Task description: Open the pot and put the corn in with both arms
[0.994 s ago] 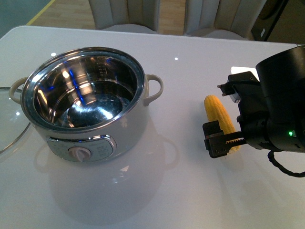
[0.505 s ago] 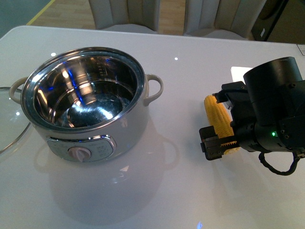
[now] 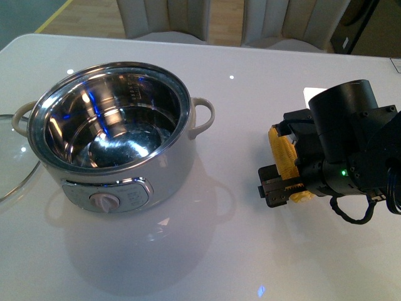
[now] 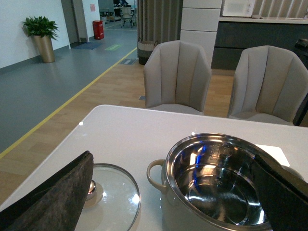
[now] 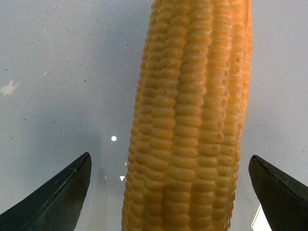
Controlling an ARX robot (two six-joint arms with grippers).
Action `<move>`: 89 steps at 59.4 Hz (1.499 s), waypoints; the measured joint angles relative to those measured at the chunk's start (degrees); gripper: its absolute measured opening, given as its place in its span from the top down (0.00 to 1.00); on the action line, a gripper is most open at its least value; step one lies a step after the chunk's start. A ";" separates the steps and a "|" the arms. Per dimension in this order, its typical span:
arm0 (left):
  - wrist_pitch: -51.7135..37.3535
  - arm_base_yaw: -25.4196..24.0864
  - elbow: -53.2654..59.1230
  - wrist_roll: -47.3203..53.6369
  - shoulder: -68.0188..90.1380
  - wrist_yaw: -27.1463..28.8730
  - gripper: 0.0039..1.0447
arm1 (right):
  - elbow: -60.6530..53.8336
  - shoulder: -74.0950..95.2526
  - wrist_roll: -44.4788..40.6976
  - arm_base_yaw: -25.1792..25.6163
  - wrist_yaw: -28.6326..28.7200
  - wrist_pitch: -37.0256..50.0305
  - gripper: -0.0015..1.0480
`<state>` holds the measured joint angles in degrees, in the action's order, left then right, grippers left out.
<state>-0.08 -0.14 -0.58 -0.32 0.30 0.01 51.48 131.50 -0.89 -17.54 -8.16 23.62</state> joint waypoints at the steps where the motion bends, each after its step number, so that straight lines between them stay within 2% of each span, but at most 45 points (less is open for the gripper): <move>1: 0.00 0.00 0.00 0.00 0.00 0.00 0.06 | 0.04 0.07 -0.04 0.02 0.00 0.00 0.22; 18: 0.00 0.00 0.00 -0.02 0.00 0.00 0.06 | 0.46 0.57 -0.24 0.07 0.02 -0.13 0.63; 25: 0.00 0.00 0.00 0.00 0.00 0.00 0.06 | 0.02 0.20 -0.22 0.37 0.28 0.44 0.70; 42: 0.00 0.00 0.00 0.00 0.00 0.00 0.06 | -4.72 -5.68 0.63 1.97 1.60 2.80 0.73; 67: 0.00 0.00 0.00 0.00 0.00 0.00 0.06 | -10.80 -26.71 9.25 5.11 13.22 -1.51 0.76; 75: 0.00 0.00 0.00 0.00 0.00 0.00 0.06 | -10.45 -32.35 13.11 3.41 15.93 -3.76 0.77; 89: 0.00 0.00 0.00 0.00 0.00 0.00 0.06 | -5.35 -33.81 20.06 -3.72 17.25 -7.78 0.77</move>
<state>-0.08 -0.14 -0.58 -0.32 0.30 0.01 46.13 97.69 19.18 -21.26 9.08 15.84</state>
